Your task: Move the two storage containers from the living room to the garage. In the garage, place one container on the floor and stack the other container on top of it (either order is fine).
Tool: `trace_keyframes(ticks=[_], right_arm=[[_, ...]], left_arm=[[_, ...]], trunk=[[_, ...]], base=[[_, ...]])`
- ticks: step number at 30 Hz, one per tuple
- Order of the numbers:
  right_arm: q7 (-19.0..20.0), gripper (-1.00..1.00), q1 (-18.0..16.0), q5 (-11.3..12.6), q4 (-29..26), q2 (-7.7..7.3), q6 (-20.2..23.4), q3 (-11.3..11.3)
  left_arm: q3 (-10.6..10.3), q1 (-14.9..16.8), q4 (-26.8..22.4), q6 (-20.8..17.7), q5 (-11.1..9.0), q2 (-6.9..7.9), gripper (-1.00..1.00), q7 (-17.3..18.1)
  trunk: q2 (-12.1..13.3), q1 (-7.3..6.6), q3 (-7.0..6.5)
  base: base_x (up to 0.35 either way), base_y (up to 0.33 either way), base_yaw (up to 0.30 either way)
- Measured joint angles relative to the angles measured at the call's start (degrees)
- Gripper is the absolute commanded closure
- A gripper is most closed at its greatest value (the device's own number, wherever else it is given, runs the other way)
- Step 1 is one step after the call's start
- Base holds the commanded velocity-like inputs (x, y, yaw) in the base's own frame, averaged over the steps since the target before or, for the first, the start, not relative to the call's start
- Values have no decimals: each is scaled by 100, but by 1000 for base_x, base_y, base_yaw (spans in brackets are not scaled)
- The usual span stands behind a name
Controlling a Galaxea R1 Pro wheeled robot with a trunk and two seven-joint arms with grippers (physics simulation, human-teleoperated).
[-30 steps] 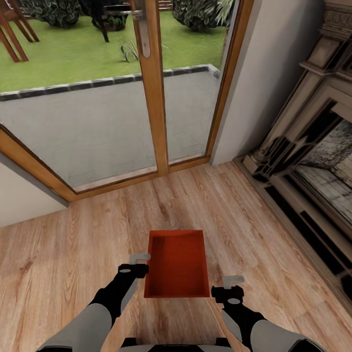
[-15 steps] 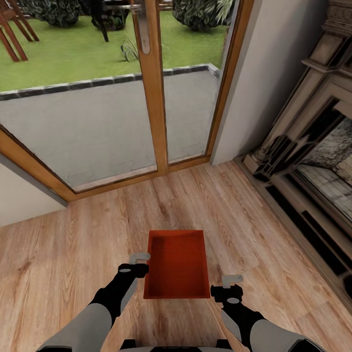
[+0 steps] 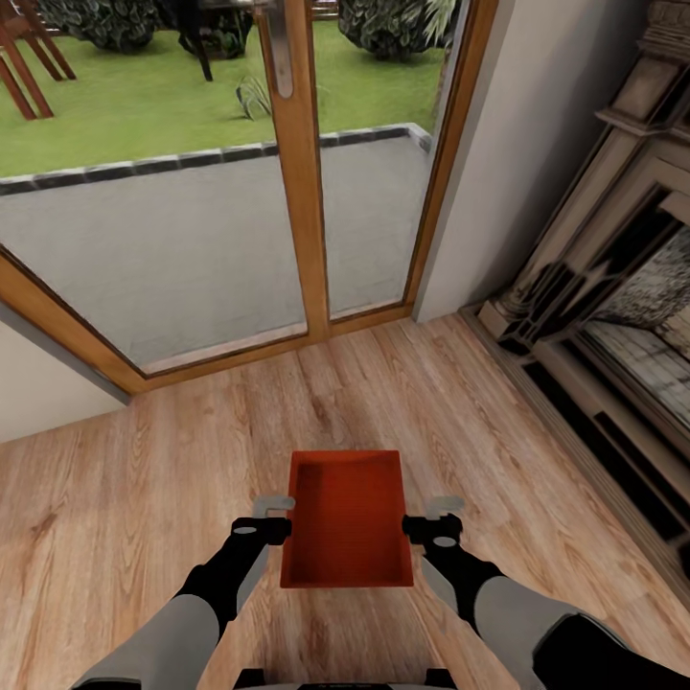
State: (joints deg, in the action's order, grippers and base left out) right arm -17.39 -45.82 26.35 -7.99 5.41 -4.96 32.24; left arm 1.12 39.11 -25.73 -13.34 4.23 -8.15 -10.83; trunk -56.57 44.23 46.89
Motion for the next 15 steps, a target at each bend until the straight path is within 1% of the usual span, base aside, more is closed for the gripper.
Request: trace_keyframes(ticks=[8,10,11,12,15], right_arm=[[0,-100,-48,19,12,45,-2,-6],[0,-100,-47,20,17,46,-1,-8],[0,-100,-48,26,26,47,1,-9],[0,-100,-48,27,28,47,-1,-9],[0,-100,-47,28,30,47,-5,-9]], left_arm=[[0,0,2,0,-24,1,-100,0],[-1,0,4,-1,-120,1,-100,2],[-12,0,7,-3,-275,0,-100,5],[-16,0,8,-3,-328,2,-100,6],[-22,0,9,-8,-402,7,-100,7]], trunk=[[-321,176,144],[-401,220,180],[-441,242,198],[-482,264,216],[-602,330,270]], base=[[0,0,0],[0,0,0],[0,0,0],[0,0,0],[0,0,0]])
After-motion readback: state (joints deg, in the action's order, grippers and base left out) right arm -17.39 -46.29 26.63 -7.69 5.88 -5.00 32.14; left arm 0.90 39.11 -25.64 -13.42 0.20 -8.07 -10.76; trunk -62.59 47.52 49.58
